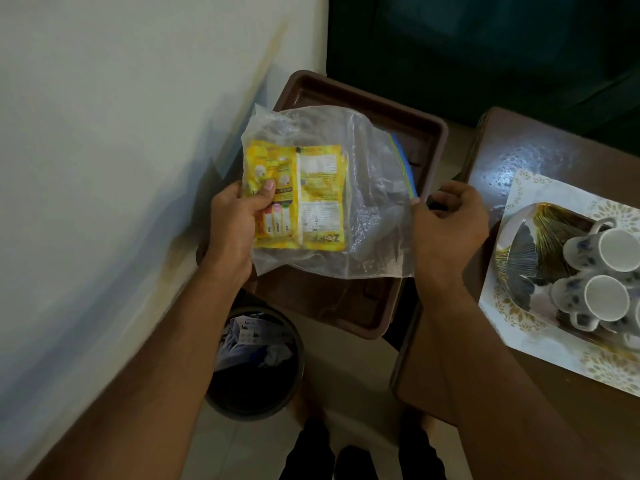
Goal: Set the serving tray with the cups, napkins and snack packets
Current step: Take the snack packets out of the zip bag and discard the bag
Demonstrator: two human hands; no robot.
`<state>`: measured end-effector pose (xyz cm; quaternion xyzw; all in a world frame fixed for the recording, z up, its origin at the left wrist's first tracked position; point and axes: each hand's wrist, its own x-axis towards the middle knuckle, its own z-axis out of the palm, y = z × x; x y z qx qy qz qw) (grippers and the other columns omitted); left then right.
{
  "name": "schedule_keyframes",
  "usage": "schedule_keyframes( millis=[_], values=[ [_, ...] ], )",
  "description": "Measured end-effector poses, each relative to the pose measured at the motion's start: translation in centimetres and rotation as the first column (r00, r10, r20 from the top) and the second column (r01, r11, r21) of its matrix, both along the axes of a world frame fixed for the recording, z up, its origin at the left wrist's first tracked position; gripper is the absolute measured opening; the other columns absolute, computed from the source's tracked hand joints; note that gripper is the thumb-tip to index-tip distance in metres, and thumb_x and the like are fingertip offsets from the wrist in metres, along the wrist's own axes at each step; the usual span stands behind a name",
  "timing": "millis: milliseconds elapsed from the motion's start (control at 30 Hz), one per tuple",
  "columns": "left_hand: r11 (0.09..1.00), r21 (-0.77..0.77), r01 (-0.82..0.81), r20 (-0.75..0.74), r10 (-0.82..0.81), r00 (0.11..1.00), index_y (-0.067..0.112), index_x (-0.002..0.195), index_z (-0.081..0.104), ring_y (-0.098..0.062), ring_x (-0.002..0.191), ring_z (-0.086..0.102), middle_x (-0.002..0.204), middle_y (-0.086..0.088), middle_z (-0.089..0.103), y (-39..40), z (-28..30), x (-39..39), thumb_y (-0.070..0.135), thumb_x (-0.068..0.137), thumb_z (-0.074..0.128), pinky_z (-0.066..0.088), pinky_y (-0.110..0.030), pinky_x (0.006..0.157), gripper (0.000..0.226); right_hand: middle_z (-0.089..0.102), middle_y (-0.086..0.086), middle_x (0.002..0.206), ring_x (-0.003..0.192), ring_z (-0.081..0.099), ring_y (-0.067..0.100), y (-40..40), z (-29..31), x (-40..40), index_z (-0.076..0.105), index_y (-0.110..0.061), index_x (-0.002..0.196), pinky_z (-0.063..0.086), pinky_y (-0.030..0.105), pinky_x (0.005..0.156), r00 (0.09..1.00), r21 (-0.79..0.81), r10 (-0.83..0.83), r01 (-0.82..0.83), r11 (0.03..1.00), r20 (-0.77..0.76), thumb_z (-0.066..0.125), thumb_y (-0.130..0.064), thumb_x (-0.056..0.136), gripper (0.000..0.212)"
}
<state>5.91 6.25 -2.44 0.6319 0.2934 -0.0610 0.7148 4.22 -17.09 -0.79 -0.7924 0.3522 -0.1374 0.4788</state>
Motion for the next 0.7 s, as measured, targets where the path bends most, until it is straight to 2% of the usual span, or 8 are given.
schedule_keyframes(
  millis=[233, 333, 400, 467, 533, 633, 700],
  values=[
    [0.998, 0.049, 0.040, 0.035, -0.042, 0.999, 0.019, 0.095, 0.080, -0.028, 0.087, 0.080, 0.097, -0.007, 0.082, 0.9, -0.2, 0.0, 0.021, 0.092, 0.074, 0.066, -0.046, 0.078, 0.007, 0.074, 0.006, 0.117, 0.107, 0.070, 0.020, 0.1, -0.8, 0.1, 0.067, -0.008, 0.127, 0.055, 0.031, 0.092, 0.961, -0.075, 0.201, -0.219, 0.973, -0.191, 0.075, -0.023, 0.091, 0.040],
    [0.996, 0.070, 0.059, 0.046, -0.062, 0.997, 0.020, 0.094, 0.079, -0.027, 0.086, 0.080, 0.096, -0.005, 0.083, 1.0, -0.2, -0.1, 0.019, 0.092, 0.075, 0.066, -0.041, 0.074, 0.005, 0.075, 0.003, 0.105, 0.101, 0.071, 0.021, 0.0, -0.9, 0.3, 0.067, -0.010, 0.126, 0.049, 0.025, 0.083, 0.932, -0.157, 0.240, -0.290, 0.944, -0.272, 0.078, -0.021, 0.086, 0.044],
    [0.991, 0.116, 0.073, 0.040, -0.079, 0.996, 0.021, 0.093, 0.078, -0.022, 0.081, 0.080, 0.092, 0.000, 0.083, 1.1, -0.3, 0.0, 0.018, 0.092, 0.075, 0.065, -0.035, 0.067, 0.004, 0.074, -0.001, 0.095, 0.094, 0.070, 0.018, -0.2, -1.0, 0.4, 0.070, -0.011, 0.122, 0.052, 0.026, 0.082, 0.925, -0.150, 0.237, -0.290, 0.945, -0.297, 0.080, -0.017, 0.080, 0.044],
    [0.979, 0.182, 0.094, 0.029, -0.100, 0.995, 0.022, 0.091, 0.077, -0.018, 0.077, 0.080, 0.087, 0.004, 0.082, 1.1, -0.4, 0.1, 0.017, 0.092, 0.075, 0.064, -0.031, 0.062, 0.005, 0.069, -0.006, 0.083, 0.087, 0.070, 0.016, -0.5, -1.0, 0.4, 0.074, -0.013, 0.113, 0.058, 0.031, 0.084, 0.936, -0.097, 0.214, -0.250, 0.963, -0.280, 0.086, -0.015, 0.074, 0.041],
    [0.963, 0.244, 0.112, 0.014, -0.119, 0.993, 0.023, 0.092, 0.076, -0.015, 0.078, 0.080, 0.086, 0.008, 0.082, 1.0, -0.6, 0.2, 0.017, 0.093, 0.074, 0.065, -0.030, 0.064, 0.007, 0.067, -0.008, 0.077, 0.079, 0.070, 0.015, -0.7, -1.1, 0.2, 0.077, -0.013, 0.105, 0.063, 0.037, 0.083, 0.954, -0.021, 0.189, -0.199, 0.980, -0.232, 0.091, -0.015, 0.069, 0.038],
    [0.922, 0.357, 0.149, -0.022, -0.152, 0.988, 0.021, 0.097, 0.077, -0.017, 0.085, 0.079, 0.090, 0.004, 0.081, 1.0, -0.9, 0.2, 0.024, 0.095, 0.073, 0.067, -0.039, 0.077, 0.005, 0.075, 0.004, 0.079, 0.077, 0.076, 0.022, -0.6, -1.3, 0.2, 0.078, -0.012, 0.091, 0.066, 0.047, 0.076, 0.971, 0.147, 0.187, -0.165, 0.975, -0.152, 0.088, -0.012, 0.072, 0.022],
    [0.865, 0.466, 0.185, -0.053, -0.182, 0.982, 0.012, 0.095, 0.077, -0.026, 0.089, 0.077, 0.093, -0.008, 0.079, 1.1, -1.0, 0.3, 0.030, 0.095, 0.071, 0.064, -0.049, 0.082, 0.019, 0.077, 0.015, 0.082, 0.077, 0.077, 0.032, -0.5, -1.3, 0.3, 0.075, -0.006, 0.083, 0.066, 0.052, 0.073, 0.975, 0.287, 0.189, -0.150, 0.946, -0.114, 0.084, -0.006, 0.075, 0.013]
  ],
)
